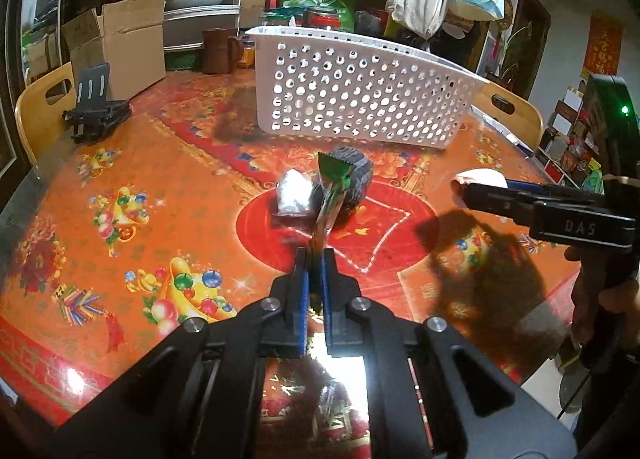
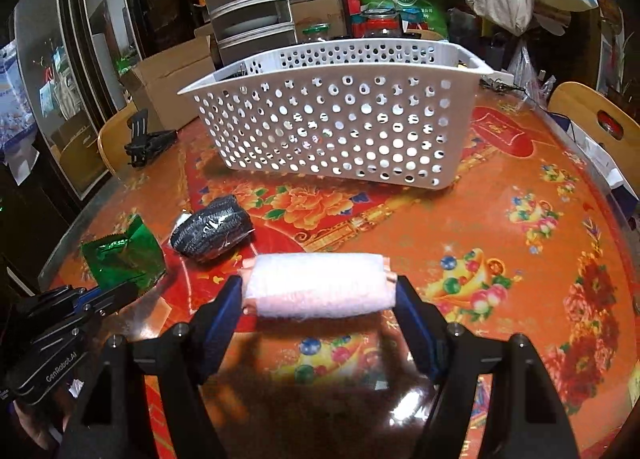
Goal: Organize soft objects
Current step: 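Grasp the green packet with the left tool while the right tool grasps the pink towel, then lift both held items and carry them over the white basket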
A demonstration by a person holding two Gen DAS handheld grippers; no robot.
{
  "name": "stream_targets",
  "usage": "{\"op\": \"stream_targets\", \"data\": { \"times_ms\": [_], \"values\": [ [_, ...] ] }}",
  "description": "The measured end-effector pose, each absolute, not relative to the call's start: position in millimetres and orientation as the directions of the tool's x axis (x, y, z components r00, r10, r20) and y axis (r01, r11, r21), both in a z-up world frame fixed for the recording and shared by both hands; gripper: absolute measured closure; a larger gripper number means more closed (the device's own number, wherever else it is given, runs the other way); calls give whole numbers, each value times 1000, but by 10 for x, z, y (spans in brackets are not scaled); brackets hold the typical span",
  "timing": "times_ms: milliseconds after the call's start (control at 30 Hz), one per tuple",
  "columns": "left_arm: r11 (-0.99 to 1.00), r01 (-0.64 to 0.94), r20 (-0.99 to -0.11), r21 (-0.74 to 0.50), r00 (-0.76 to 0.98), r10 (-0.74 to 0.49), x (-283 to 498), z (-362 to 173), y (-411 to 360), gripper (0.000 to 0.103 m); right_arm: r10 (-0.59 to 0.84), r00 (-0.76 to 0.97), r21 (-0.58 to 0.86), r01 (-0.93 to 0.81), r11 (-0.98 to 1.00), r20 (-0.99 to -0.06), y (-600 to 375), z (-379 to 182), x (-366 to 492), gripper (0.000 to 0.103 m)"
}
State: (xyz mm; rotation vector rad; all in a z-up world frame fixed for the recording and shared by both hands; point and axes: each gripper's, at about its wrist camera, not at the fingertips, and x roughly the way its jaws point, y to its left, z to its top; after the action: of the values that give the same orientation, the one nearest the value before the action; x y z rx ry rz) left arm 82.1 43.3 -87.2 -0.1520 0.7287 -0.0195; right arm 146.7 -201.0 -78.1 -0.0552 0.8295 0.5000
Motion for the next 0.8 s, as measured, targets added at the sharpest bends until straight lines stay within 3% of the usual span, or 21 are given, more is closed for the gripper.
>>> {"op": "stream_targets", "data": {
  "times_ms": [300,800],
  "values": [
    [993,-33,-621,-116,782,-47,779,-554,388,98,427,593,160,-449,879,-682,-2169,-577,1322,29],
    [993,65,-542,-99,833,-109,889,256,163,98,428,679,123,-449,885,-596,-2406,22,1102,29]
  ]
}}
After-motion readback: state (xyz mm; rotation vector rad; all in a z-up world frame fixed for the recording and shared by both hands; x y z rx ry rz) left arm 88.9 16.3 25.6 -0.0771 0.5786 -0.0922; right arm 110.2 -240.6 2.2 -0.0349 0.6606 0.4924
